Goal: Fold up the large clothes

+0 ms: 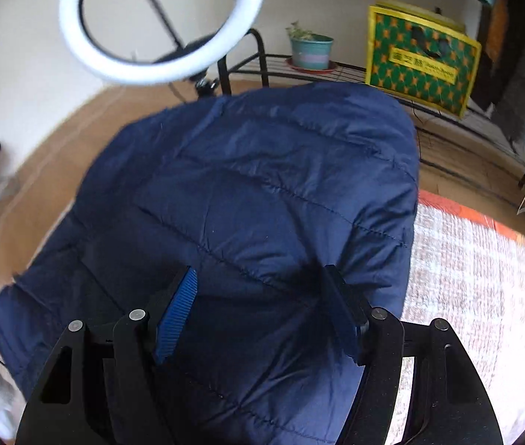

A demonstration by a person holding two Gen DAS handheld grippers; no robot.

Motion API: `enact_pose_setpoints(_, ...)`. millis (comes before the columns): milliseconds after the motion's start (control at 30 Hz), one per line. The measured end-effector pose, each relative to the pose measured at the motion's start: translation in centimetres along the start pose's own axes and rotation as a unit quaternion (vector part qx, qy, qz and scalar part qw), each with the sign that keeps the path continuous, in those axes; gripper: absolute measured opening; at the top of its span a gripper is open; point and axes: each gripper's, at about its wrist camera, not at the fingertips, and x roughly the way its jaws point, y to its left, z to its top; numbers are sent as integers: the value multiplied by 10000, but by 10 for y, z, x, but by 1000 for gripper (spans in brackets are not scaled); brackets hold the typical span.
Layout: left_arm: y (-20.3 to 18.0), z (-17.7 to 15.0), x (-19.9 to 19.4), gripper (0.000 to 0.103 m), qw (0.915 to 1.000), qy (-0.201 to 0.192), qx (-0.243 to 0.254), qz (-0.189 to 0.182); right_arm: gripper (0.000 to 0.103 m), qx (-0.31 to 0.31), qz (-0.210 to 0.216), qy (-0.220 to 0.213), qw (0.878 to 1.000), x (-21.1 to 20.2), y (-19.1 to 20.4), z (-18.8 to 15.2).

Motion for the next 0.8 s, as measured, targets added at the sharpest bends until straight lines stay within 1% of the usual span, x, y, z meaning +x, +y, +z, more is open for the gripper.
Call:
enact_pose_setpoints(133, -6, -7, 7, 0, 9989, 26, 344, 327, 70, -452, -406, 399, 9974, 19, 17, -4)
enact_pose_setpoints(167, -9, -7, 6, 1, 9986, 16, 390, 353, 70, -503, -439, 441, 9968, 16, 16, -5)
enact_pose_setpoints(200, -12, -5, 3, 1, 9984, 23, 440, 346, 69, -509, -382, 441, 9970, 10, 15, -4)
enact_pose_setpoints(233, -13, -4, -4, 1, 9978, -12, 509, 414, 69, -438, -192, 325, 9983, -2, 11, -4)
enact_pose_setpoints(300, -15, -1, -27, 1, 9949, -310, 672, 683, 69, -202, 62, 52, 9998, -31, -4, -9)
enact_pose_setpoints(367, -14, 3, -47, 1, 9927, -542, 780, 747, 69, 3, 266, -191, 9995, -61, -20, -23)
enact_pose_setpoints(433, -28, 7, -65, 1, 9906, -760, 908, 687, 67, 131, 396, -292, 9987, -86, -34, -41)
enact_pose_setpoints(500, -58, 8, -74, 1, 9866, -909, 1231, 561, 53, 170, 571, -405, 9974, -99, -35, -58)
enact_pose_setpoints(533, -71, 8, -73, 1, 9848, -924, 1378, 515, 50, 164, 680, -408, 9967, -101, -33, -62)
enact_pose_setpoints(600, -102, 7, -62, 1, 9804, -807, 1764, 336, 42, 92, 1071, -447, 9932, -105, -24, -74)
enact_pose_setpoints(667, -123, 3, -42, 2, 9758, -654, 2059, 332, 38, -175, 1203, -407, 9918, -102, -8, -81)
enact_pose_setpoints(700, -128, 2, -30, 2, 9750, -548, 2120, 366, 36, -378, 1194, -348, 9915, -98, 1, -83)
enact_pose_setpoints(733, -129, 2, -14, 2, 9757, -352, 2127, 399, 36, -642, 1106, -252, 9915, -93, 13, -89)
enact_pose_setpoints(767, -126, 2, 1, 2, 9764, -188, 2092, 502, 36, -794, 1003, -150, 9917, -89, 21, -96)
enact_pose_setpoints(800, -122, 1, 12, 2, 9760, -136, 2074, 644, 36, -949, 824, 6, 9921, -82, 28, -103)
